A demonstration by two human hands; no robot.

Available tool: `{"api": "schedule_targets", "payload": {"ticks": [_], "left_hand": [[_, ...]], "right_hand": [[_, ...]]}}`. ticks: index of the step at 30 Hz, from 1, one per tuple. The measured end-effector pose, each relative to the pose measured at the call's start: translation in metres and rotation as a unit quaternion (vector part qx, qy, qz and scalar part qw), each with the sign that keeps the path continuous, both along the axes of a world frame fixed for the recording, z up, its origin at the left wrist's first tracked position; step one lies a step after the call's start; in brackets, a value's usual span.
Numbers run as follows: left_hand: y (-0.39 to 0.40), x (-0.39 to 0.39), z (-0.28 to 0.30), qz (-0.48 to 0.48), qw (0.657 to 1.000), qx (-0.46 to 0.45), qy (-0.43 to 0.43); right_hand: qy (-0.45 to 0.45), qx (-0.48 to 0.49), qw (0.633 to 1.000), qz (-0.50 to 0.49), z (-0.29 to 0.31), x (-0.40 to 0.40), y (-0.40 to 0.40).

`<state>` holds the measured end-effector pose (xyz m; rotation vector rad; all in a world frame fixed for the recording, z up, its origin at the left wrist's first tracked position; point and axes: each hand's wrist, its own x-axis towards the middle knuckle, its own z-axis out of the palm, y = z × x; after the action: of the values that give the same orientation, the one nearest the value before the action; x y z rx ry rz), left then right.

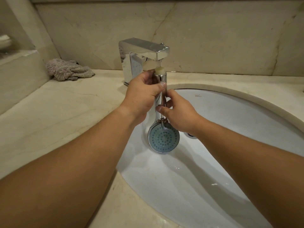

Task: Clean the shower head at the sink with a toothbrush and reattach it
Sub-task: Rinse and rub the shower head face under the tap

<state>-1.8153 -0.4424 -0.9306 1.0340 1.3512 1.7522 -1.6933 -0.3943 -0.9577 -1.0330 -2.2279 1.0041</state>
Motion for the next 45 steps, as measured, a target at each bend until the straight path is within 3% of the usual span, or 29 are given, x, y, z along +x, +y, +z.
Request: {"api": "schedule_targets", "payload": {"ticks": [35,45], "left_hand": [[-0.003,-0.003,-0.001,0.001,0.999,-0.018,0.029],[-0.004,-0.003,0.0,0.005,0.999,-0.022,0.035]], "right_hand": [[0.022,-0.03,0.999,0.01,-0.006,-0.001,0.009],[-0.059,-0.134,0.985,0.088,-0.021,0.017,0.032]]}}
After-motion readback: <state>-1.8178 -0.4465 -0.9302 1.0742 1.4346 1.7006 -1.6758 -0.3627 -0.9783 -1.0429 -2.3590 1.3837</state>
